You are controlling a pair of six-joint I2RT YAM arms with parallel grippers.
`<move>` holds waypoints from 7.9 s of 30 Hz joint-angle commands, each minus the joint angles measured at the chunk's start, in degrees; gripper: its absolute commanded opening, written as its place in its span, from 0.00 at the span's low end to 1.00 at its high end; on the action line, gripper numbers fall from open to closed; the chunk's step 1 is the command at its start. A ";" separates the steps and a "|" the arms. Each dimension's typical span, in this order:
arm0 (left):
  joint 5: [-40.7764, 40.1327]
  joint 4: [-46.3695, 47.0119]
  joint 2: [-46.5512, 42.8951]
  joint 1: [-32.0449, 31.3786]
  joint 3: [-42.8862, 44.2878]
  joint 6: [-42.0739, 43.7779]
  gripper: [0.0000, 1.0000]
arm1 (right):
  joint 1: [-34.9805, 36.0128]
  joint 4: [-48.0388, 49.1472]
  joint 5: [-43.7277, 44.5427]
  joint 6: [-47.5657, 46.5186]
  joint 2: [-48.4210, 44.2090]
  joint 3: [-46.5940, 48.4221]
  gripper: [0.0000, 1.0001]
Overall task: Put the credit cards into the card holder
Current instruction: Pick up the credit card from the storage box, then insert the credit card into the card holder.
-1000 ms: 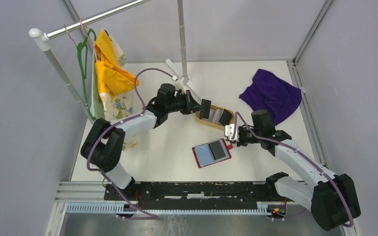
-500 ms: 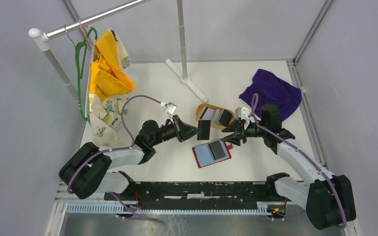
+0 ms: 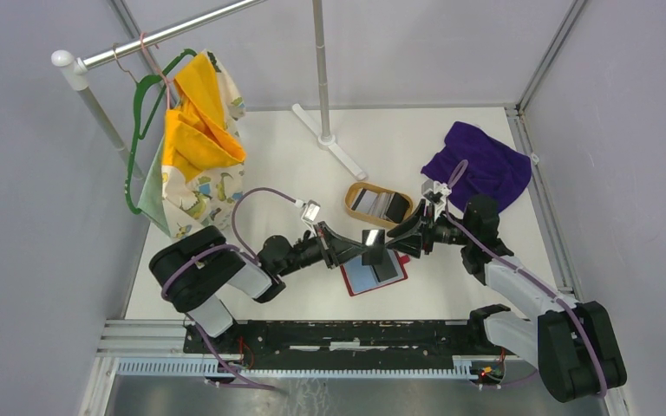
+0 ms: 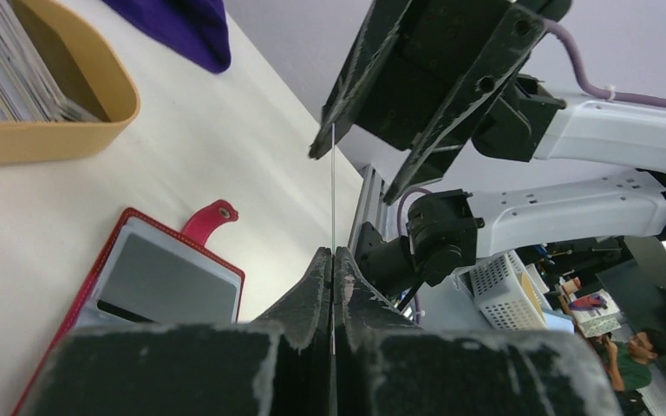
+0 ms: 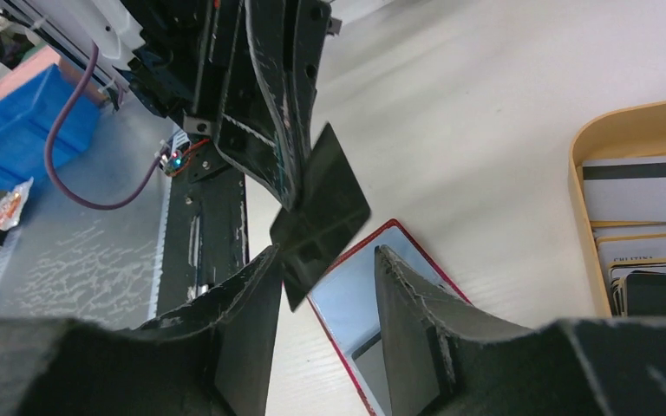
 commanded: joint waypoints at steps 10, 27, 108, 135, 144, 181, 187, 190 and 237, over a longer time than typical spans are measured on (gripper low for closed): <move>-1.62 13.15 4.42 -2.40 3.36 -3.13 0.02 | -0.17 7.34 3.27 8.50 0.40 -0.80 0.44; -1.55 13.08 4.42 -2.52 3.72 -3.51 0.02 | -0.15 10.05 1.16 12.30 0.30 -0.97 0.40; -45.84 -91.05 3.28 -16.10 27.84 8.45 0.40 | 1.95 4.30 29.86 15.36 13.46 -11.27 0.00; -40.91 -82.74 0.80 -16.05 24.81 12.44 0.40 | 6.68 1.51 31.84 18.90 20.96 -7.07 0.00; -40.60 -83.14 -5.00 -16.11 23.98 12.20 0.54 | 6.95 5.09 31.17 19.69 23.65 -7.08 0.01; -34.72 -72.49 12.54 -21.62 39.04 8.94 0.36 | 7.49 4.40 29.06 18.22 26.02 -5.12 0.10; -41.68 -78.29 13.98 -22.16 41.68 8.97 0.38 | 7.49 4.37 28.93 18.09 26.14 -5.03 0.12; -43.07 -79.52 14.52 -22.15 42.13 8.80 0.38 | 7.57 4.40 28.82 17.97 26.25 -5.00 0.14; -44.82 -74.64 6.11 -27.41 37.60 13.46 0.31 | 10.26 4.95 29.74 20.97 27.49 -5.48 0.15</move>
